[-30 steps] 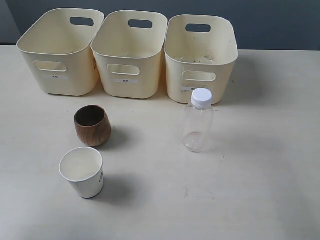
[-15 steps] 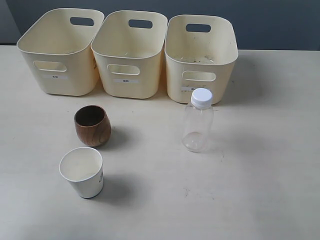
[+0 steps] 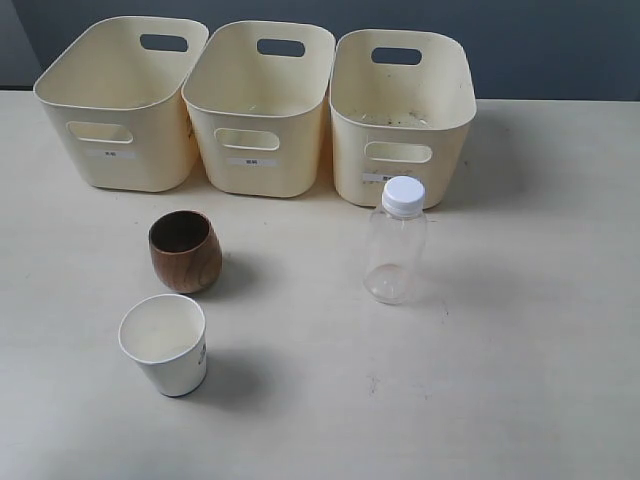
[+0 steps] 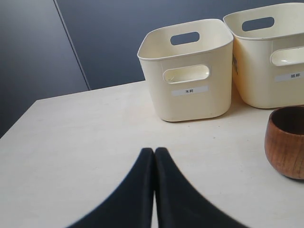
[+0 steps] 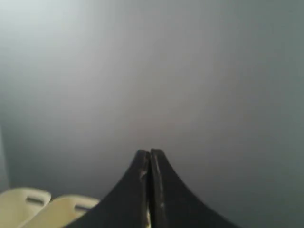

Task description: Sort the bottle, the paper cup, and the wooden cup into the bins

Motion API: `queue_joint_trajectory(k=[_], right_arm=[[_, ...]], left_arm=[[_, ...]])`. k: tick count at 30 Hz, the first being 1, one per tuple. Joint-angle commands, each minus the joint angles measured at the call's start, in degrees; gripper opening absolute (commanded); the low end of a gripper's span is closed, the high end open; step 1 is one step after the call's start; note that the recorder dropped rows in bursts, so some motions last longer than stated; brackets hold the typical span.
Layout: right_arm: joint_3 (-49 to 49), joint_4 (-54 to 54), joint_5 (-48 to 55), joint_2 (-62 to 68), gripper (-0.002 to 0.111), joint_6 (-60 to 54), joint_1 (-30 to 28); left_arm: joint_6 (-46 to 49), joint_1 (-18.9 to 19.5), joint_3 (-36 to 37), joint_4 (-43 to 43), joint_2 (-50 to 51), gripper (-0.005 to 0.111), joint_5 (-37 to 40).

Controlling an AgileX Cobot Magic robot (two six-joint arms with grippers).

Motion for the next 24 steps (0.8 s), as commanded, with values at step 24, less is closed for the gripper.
queue_joint_trajectory(k=[24], right_arm=[[-6.89,-23.72,25.48,39.45,-0.001,3.99,34.92]], left_arm=[[-0.07,-0.23,-0.28,-0.24,0.27,0.0,-0.68]])
